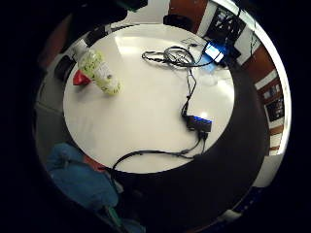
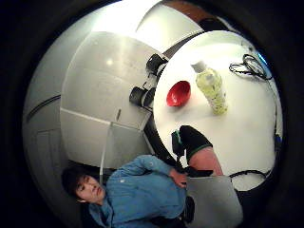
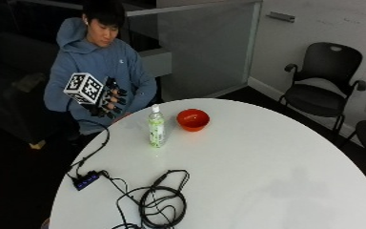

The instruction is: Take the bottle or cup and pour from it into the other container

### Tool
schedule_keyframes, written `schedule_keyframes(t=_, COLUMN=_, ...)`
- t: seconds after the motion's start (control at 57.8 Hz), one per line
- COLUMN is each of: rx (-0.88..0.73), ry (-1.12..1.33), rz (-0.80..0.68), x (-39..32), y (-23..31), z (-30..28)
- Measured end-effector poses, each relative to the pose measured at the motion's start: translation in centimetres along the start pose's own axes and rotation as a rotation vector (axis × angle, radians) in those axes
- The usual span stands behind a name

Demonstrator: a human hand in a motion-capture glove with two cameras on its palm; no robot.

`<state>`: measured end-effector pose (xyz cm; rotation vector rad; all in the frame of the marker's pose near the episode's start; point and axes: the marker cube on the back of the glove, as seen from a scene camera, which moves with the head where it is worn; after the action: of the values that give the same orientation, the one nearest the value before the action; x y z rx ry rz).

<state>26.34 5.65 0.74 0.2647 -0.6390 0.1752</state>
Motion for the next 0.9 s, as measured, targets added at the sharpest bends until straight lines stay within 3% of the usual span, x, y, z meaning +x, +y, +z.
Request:
schedule_keyframes(t=0.484, rx=0.062, ry=-0.241, rz=0.135, x=4.7, y=-3.1, z=1.8)
schedule_keyframes(t=0.9, rx=-0.013, ry=-0.317, rz=0.119, x=3.8, y=-6.4, z=7.6)
